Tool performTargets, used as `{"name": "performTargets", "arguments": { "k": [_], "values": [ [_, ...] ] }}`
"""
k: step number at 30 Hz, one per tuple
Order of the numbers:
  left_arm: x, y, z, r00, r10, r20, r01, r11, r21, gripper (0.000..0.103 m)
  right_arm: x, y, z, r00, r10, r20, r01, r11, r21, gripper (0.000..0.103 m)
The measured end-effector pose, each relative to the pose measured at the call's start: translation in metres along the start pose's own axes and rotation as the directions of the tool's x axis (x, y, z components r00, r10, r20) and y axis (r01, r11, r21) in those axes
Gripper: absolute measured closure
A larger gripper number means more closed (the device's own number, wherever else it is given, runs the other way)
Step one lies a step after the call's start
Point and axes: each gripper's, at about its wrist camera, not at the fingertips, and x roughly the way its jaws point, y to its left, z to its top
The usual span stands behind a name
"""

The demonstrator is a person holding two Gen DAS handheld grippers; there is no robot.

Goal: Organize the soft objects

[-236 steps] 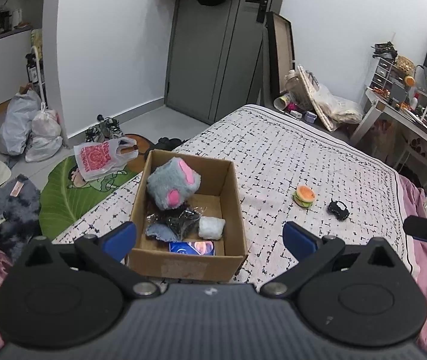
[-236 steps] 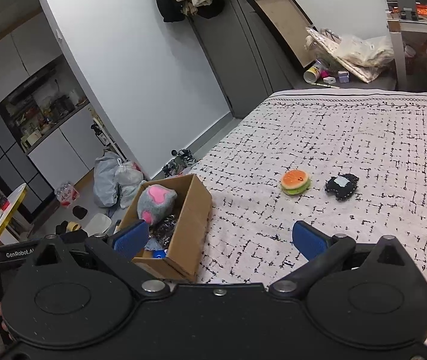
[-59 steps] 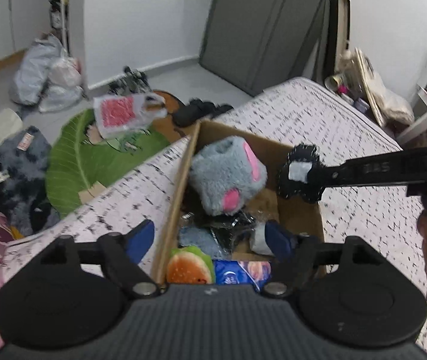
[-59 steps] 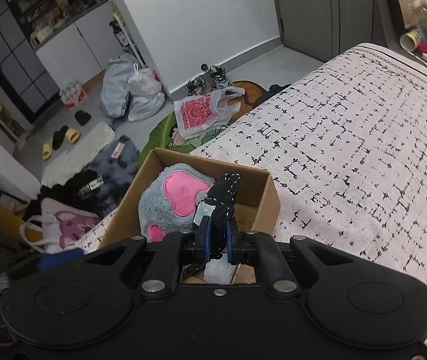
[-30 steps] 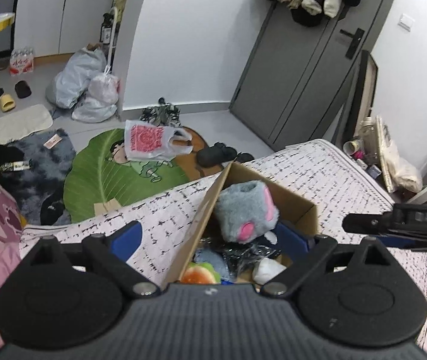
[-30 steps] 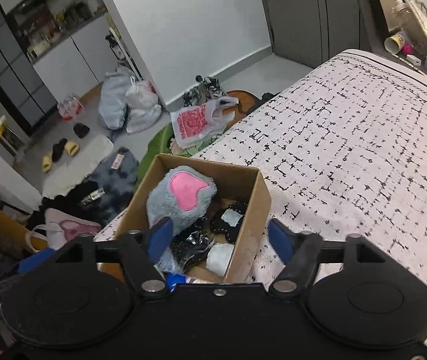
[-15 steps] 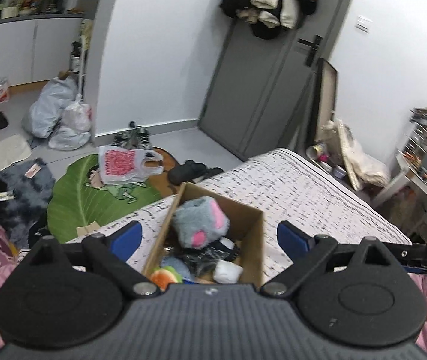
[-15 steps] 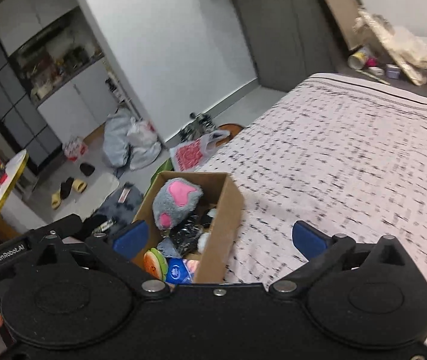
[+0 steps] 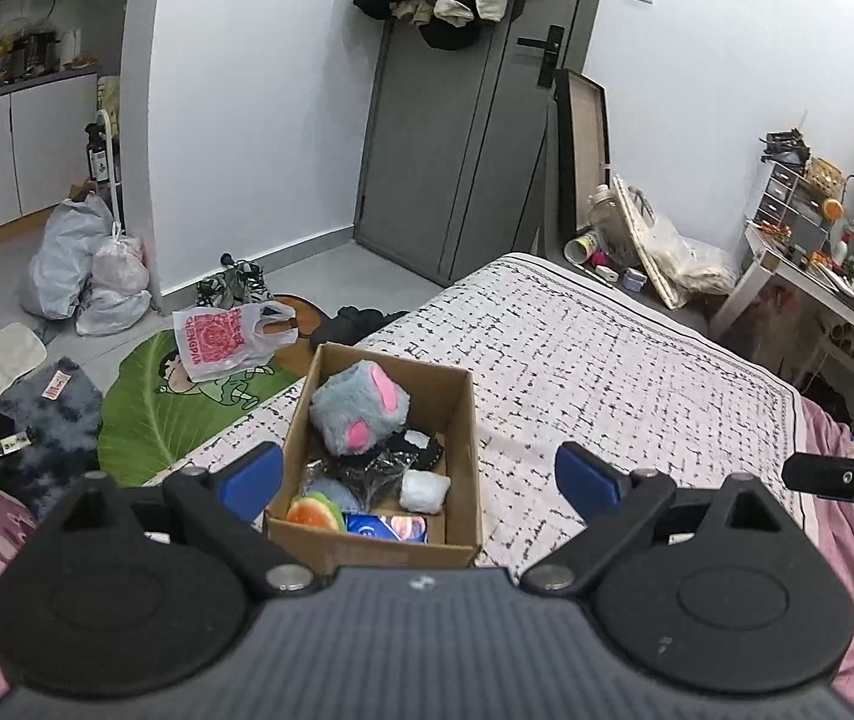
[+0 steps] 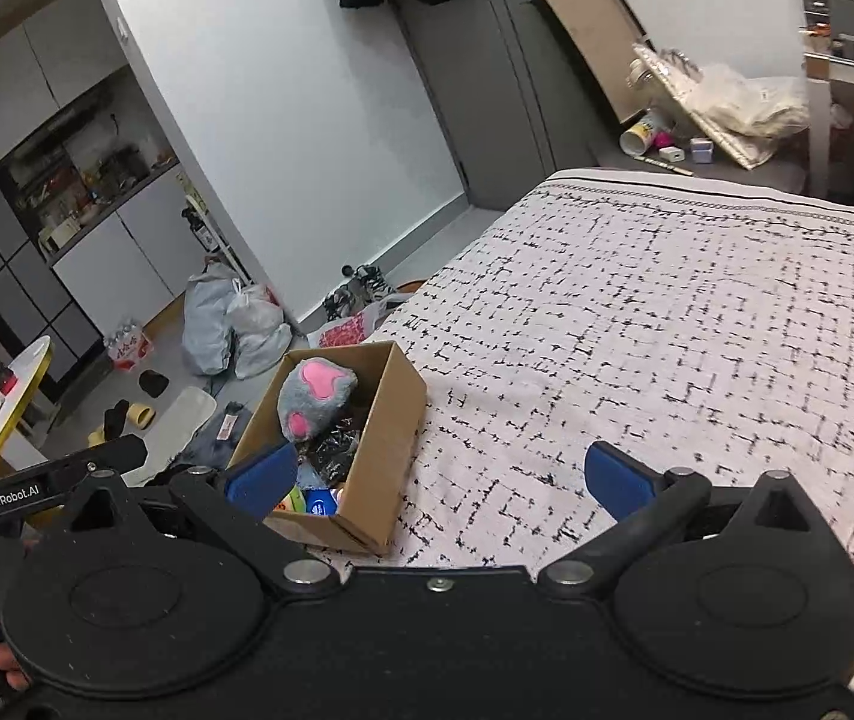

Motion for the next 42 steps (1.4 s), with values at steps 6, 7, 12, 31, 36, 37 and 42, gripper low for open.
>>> {"name": "performTargets", "arguments": {
  "k": [6,7,12,31,36,37,42],
  "values": [
    [-0.018,-0.002,-0.004,1.000,-0.030,-0.008,0.030,0.999,0.017,0.006,-0.022,-0.003,-0.012,0.999,-0.014,0.035,0.013,1.000,0.003,0.000],
    [-0.021,-0.003,-0.005,0.999,-0.035,-0.010,0.035,0.999,0.022,0.006,-0.026,-0.002,-0.015,0.999,-0.014,0.042,0.014,1.000,0.002,0.000],
    [-0.034,-0.006,-0.011,0.999,-0.048,-0.015,0.049,0.998,0.033,0.006,-0.043,-0.004,-0.025,0.997,-0.027,0.068,0.026,1.000,0.011,0.000],
    [-0.059,-0.026,-0.031,0.996,-0.067,-0.063,0.075,0.989,0.126,0.005,-0.083,0.007,-0.056,0.992,-0.062,0.110,0.064,0.998,-0.022,0.000],
    [-0.068,-0.028,-0.034,0.995,-0.080,-0.053,0.087,0.986,0.140,0.005,-0.088,0.015,-0.063,0.991,-0.059,0.117,0.064,0.997,-0.040,0.000],
    [-0.069,-0.029,-0.034,0.996,-0.072,-0.047,0.078,0.985,0.153,0.005,-0.088,0.016,-0.064,0.991,-0.056,0.119,0.062,0.997,-0.042,0.000],
    [-0.069,-0.030,-0.037,0.998,-0.048,-0.047,0.055,0.985,0.164,0.004,-0.089,0.027,-0.068,0.992,-0.042,0.117,0.051,0.996,-0.076,0.000]
  ]
}}
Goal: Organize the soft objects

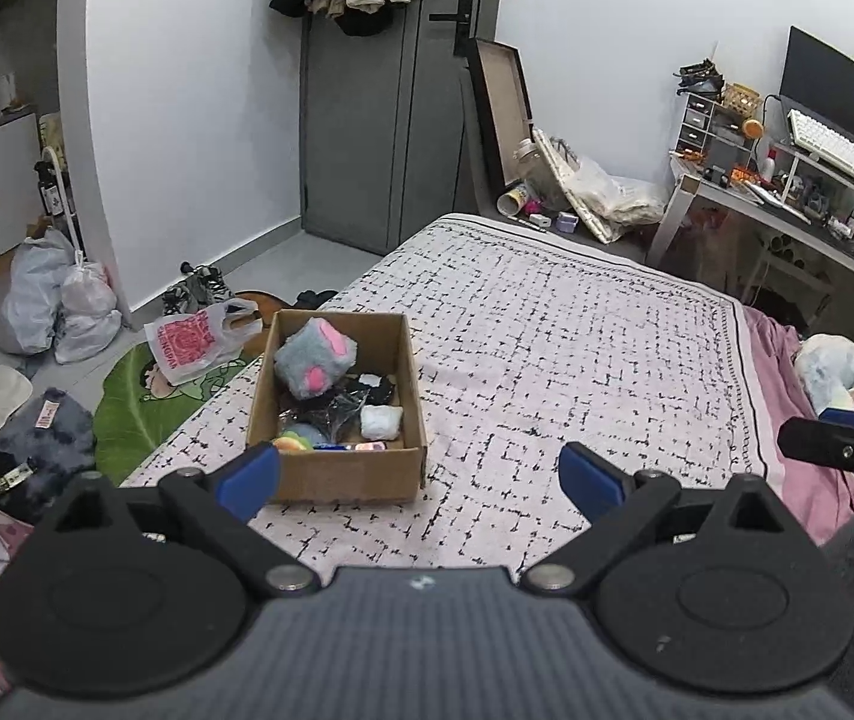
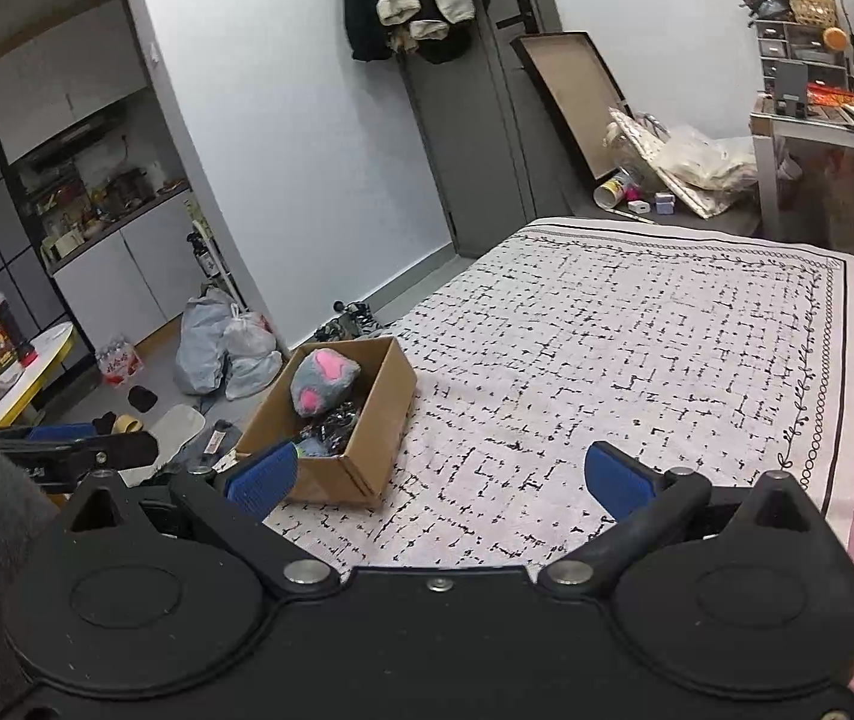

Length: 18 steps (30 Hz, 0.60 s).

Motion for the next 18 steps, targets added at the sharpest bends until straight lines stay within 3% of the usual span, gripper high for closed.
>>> {"name": "performTargets", "arguments": {
  "k": [18],
  "values": [
    [0.0035,-0.0081,-0.0054,1.000,0.011,-0.023,-0.011,1.000,0.000,0.004,-0.0053,-0.0054,-0.0058,1.000,0.022,0.010,-0.022,0.999,0.034,0.000]
  ]
}}
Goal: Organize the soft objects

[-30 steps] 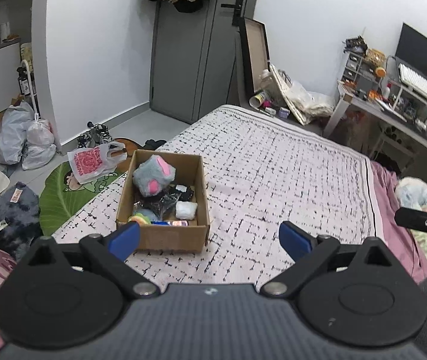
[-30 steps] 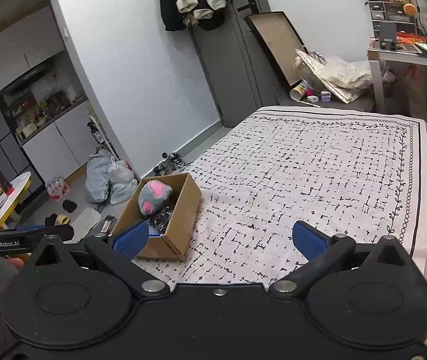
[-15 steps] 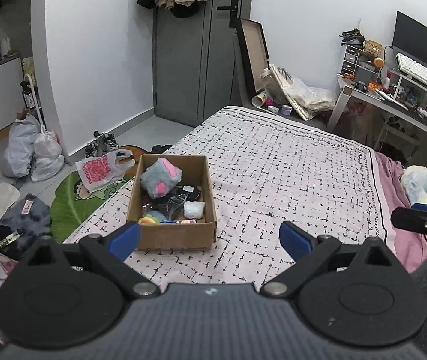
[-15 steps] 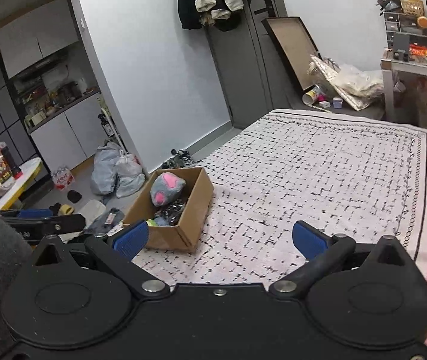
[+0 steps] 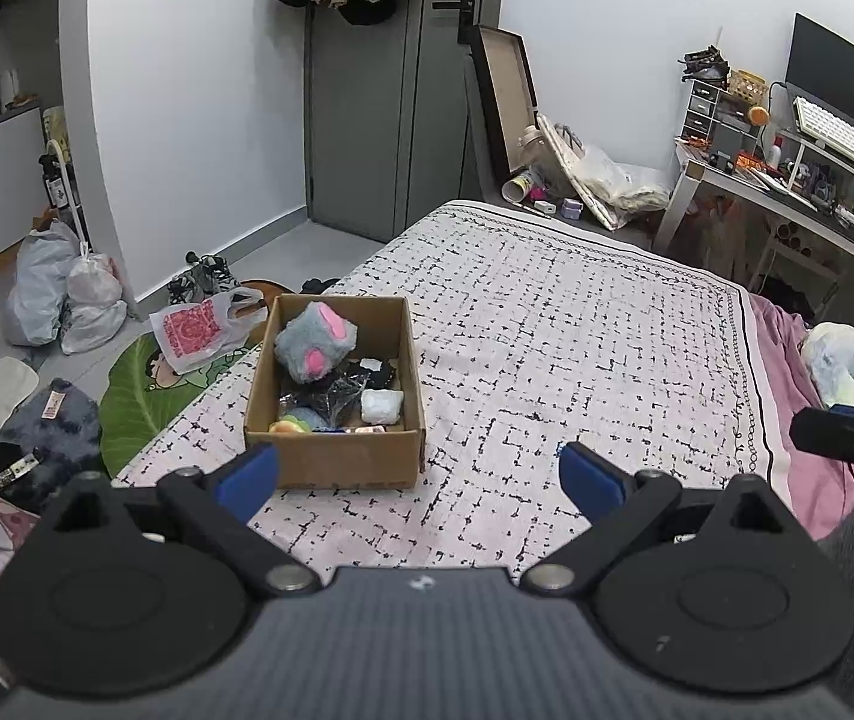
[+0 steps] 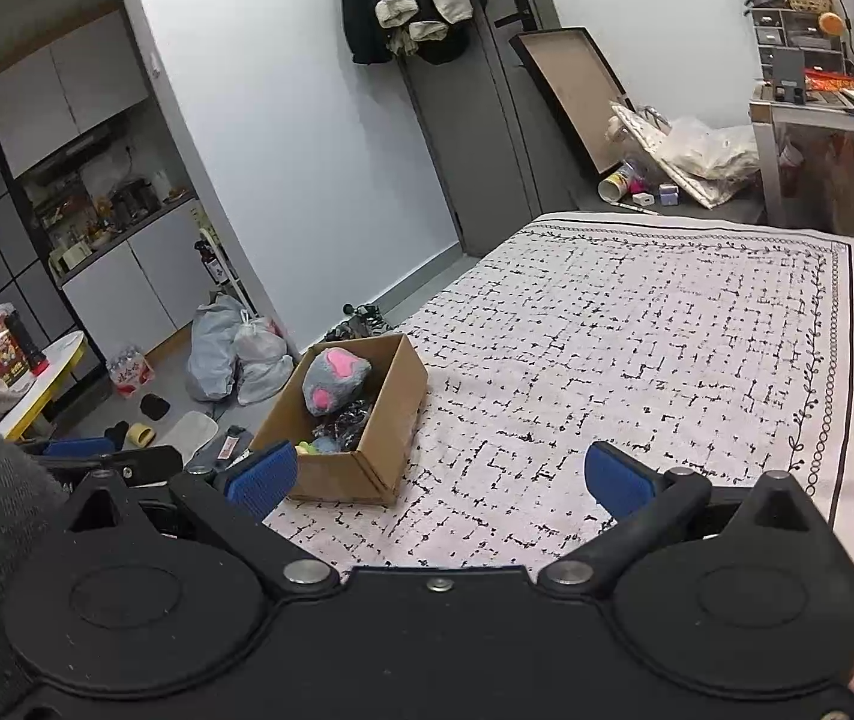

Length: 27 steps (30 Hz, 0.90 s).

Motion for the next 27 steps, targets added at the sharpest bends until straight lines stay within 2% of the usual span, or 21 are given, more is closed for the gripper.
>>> {"name": "performTargets", "arguments": {
  "k": [27],
  "values": [
    [0.0014,-0.0060,0.0024,1.000,0.000,0.001,0.000,1.000,-0.002,0.004,-0.0044,-0.0021,-0.0013,1.000,-0.013,0.020,0.012,1.000,0.018,0.000]
  ]
}}
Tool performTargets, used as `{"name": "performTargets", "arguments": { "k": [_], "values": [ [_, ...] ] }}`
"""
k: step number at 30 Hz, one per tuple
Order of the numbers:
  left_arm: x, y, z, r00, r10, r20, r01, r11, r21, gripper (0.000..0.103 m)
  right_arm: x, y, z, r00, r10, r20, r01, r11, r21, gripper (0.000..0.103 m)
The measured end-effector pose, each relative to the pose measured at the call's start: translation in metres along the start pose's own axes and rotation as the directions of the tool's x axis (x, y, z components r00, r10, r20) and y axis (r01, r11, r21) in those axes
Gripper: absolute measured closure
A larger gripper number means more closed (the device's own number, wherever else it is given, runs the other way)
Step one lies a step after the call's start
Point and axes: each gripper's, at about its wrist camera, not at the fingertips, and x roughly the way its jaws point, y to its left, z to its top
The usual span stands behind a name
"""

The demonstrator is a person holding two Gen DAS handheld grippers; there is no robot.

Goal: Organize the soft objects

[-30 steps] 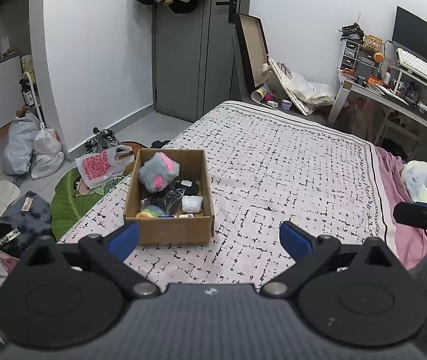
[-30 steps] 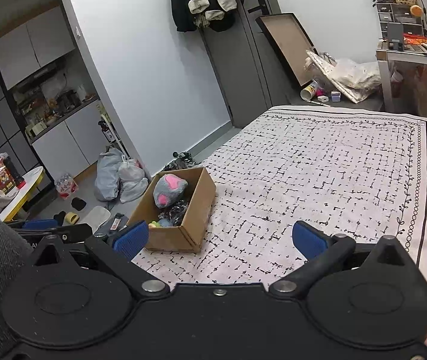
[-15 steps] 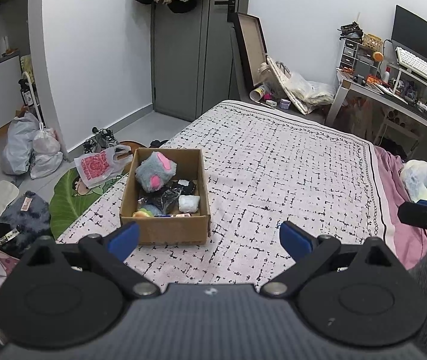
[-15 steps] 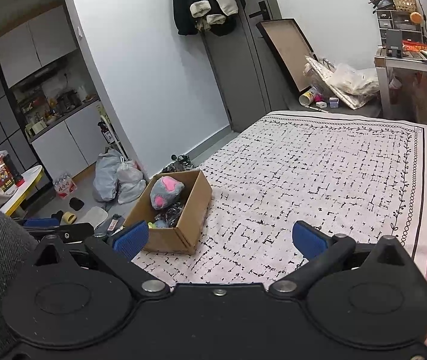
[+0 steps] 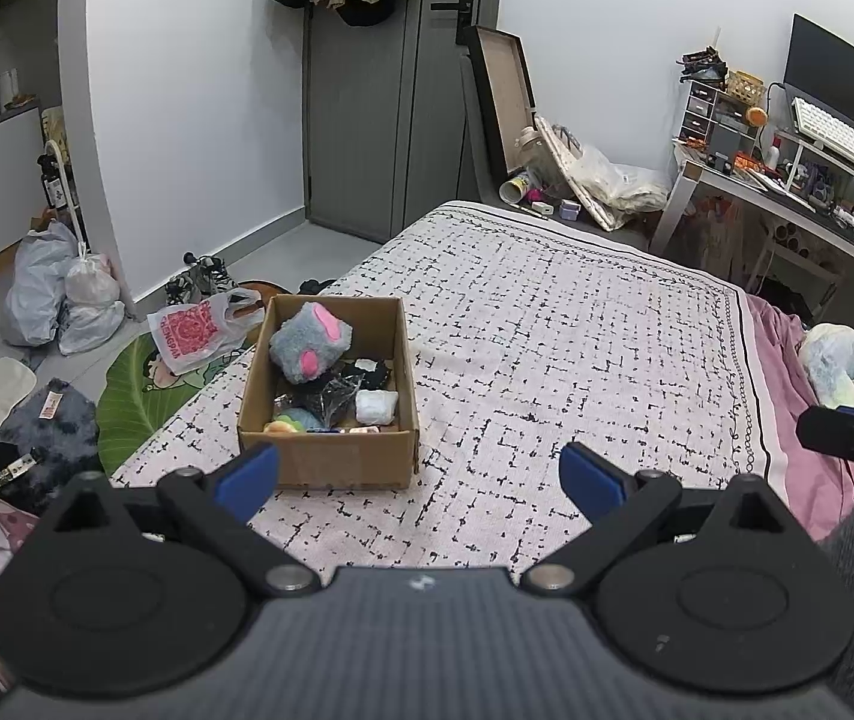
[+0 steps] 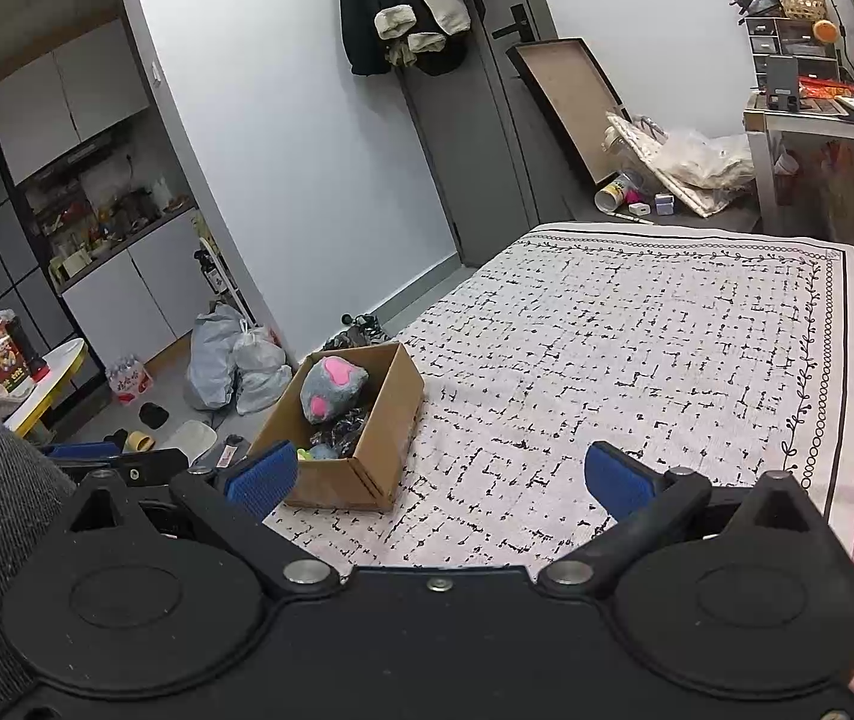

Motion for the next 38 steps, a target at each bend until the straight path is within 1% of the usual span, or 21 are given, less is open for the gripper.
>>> {"name": "performTargets", "arguments": {
  "k": [14,38],
  "values": [
    [-0.0008,0.0032,-0.0016,1.000,0.015,-0.001,-0.015,1.000,-0.006,0.004,-0.0002,-0.0020,-0.0004,1.000,0.001,0.001,-0.001,1.000,0.010,0.000],
    [-0.0001,0.0005,-0.0058,1.000,0.013,-0.001,-0.013,1.000,-0.002,0.004,-0.0001,-0.0013,-0.0035,1.000,0.006,-0.001,-0.006,1.000,0.021,0.000]
  ]
}}
